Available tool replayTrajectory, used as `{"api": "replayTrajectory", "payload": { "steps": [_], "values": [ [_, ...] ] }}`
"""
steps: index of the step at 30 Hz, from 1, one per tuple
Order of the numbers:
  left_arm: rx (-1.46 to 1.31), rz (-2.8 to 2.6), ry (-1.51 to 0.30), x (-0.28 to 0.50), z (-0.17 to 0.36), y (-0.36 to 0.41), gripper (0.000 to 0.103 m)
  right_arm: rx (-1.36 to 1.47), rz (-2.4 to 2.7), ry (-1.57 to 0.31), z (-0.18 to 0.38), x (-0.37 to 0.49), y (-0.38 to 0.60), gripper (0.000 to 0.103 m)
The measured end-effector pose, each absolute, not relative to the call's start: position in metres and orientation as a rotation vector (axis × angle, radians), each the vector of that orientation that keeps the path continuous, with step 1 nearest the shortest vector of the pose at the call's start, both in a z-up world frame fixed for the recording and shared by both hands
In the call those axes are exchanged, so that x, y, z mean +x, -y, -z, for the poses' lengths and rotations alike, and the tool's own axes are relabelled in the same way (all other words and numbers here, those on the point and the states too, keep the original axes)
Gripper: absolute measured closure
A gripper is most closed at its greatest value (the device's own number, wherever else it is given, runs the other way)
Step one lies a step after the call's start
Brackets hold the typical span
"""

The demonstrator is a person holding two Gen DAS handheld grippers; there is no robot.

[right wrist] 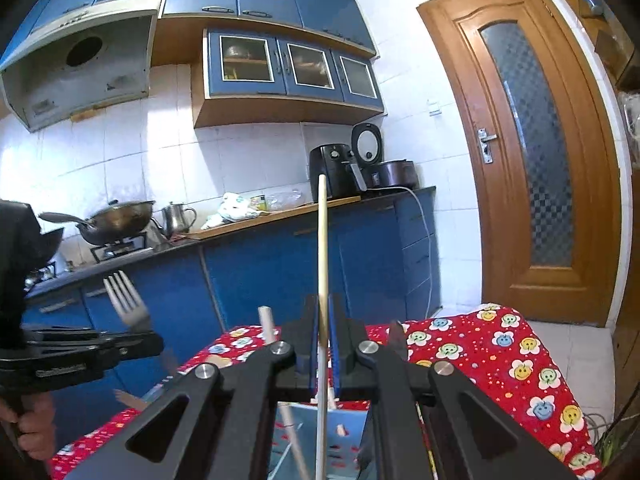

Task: Organize utensils
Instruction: 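Lower the fork into the caddy and open the left tool while the right tool inserts the chopstick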

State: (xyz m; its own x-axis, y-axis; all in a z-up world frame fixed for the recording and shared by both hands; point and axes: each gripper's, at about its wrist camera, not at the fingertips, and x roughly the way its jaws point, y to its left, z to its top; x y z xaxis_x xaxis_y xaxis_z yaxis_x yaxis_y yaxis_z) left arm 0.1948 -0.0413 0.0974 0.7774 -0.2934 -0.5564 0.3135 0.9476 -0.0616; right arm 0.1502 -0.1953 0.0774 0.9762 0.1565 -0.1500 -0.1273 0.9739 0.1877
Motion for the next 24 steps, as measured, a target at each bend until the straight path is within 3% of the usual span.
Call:
{"api": "replayTrajectory", "payload": {
  "steps": [11, 24],
  "values": [
    [0.031, 0.346, -0.649, 0.203, -0.078, 0.043, 0.100, 0.181, -0.157, -0.237, -0.055, 0.155, 0.195, 0.096],
    [0.011, 0.373, -0.619, 0.182, -0.095, 0.040, 0.068, 0.205, -0.182, -0.243, -0.076, 0.131, 0.201, 0.076]
  ]
}}
